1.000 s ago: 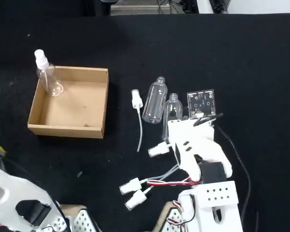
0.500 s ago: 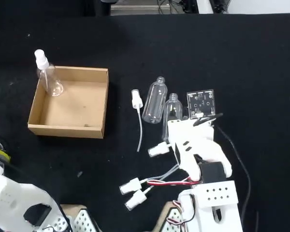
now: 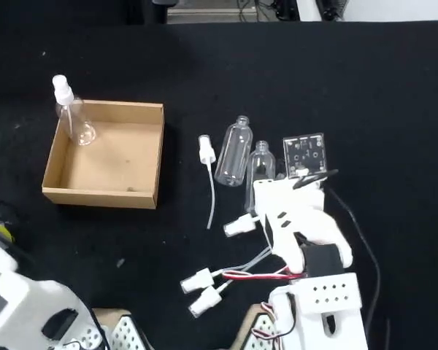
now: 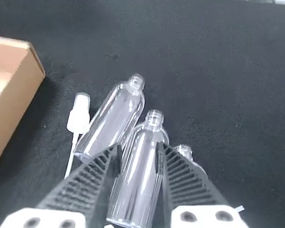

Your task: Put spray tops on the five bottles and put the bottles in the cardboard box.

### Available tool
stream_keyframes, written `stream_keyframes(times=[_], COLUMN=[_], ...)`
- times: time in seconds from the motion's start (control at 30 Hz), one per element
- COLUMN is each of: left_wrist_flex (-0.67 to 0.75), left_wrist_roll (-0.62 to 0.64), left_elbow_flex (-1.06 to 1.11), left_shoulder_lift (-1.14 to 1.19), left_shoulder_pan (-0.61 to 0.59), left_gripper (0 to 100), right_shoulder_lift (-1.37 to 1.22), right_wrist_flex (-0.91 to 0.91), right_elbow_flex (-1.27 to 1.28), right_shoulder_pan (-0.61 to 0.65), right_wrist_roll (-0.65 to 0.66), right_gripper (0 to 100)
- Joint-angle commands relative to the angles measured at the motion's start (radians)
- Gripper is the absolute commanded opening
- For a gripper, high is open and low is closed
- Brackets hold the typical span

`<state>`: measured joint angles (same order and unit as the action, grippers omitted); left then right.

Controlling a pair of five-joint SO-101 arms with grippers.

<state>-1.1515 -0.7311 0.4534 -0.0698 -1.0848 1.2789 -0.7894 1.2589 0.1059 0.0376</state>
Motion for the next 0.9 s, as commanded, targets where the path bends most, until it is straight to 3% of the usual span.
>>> stream_keyframes(times=[0.0,0.13,0.33,0.6,0.77,0.87], left_wrist_flex=[-0.060,-0.037,0.009,-0.018,-0.017,-0.012], left_wrist_roll=[0.046,0.057,0.215,0.292,0.408,0.446], left_elbow_flex=[0.025,0.203,0.440,0.644,0.722,0.757], left_shoulder_lift=[-0.201,-0.411,-0.681,-0.999,-1.031,-1.031], left_shoulder_pan=[0.007,0.030,0.170,0.286,0.348,0.369], left_gripper=[3,3,3,3,3,3], right_shoulder_lift=[0.015,0.015,0.015,-0.035,-0.231,-0.354], right_wrist_flex=[-0.055,-0.063,-0.190,-0.402,-0.559,-0.557], right_elbow_flex=[-0.114,-0.119,-0.219,-0.262,-0.262,-0.262], right_shoulder_pan=[-0.008,0.023,0.048,0.069,0.252,0.359], right_wrist_roll=[-0.006,-0.005,0.006,0.442,0.681,0.747], right_gripper=[10.6,10.6,10.6,10.6,10.7,10.7])
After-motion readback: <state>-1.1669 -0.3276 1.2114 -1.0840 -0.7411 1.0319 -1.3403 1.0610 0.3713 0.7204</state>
